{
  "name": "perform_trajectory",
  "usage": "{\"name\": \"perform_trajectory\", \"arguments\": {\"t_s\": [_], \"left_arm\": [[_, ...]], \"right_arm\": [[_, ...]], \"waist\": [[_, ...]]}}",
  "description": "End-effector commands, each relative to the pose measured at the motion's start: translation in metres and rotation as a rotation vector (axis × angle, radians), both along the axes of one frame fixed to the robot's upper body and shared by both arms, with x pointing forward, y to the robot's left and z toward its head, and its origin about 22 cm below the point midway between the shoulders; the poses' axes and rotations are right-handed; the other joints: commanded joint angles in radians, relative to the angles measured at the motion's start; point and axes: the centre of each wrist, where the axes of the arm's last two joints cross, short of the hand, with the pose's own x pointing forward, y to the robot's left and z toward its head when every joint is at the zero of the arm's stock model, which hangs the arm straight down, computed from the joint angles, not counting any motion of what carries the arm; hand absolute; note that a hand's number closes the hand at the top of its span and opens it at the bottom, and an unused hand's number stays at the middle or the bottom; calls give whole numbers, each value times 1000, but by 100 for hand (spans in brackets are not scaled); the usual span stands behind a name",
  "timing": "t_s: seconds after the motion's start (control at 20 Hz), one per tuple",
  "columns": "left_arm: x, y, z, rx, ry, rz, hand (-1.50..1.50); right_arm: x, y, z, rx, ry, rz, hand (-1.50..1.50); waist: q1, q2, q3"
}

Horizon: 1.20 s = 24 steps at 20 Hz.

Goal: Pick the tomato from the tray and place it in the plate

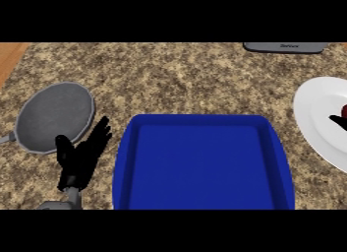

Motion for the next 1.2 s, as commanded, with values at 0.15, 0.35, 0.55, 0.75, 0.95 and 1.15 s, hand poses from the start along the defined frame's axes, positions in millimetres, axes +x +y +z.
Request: {"name": "perform_trajectory", "arguments": {"t_s": [0.15,0.35,0.55,0.75,0.95,1.15], "left_arm": [[5,5,7,2,22,13,0],[-5,11,-15,9,43,21,0],[4,-2,-2,3,28,32,0],[-16,4,0,7,30,45,0],[-5,4,-4,14,32,40,0],[-3,0,-16,19,36,36,0]], "right_arm": [[14,4,11,158,-300,26,-150],[-6,-29,20,242,-341,-12,-150],[-36,-50,8,345,-325,11,-150],[-77,-80,8,417,-308,128,-150],[-96,-93,10,434,-279,205,-150],[-128,-97,-10,418,-245,265,-150]], "waist": [[-10,-2,0],[-20,-1,-3],[-26,-3,-3],[-38,-14,-4],[-40,-11,-4],[-45,-13,-5]]}}
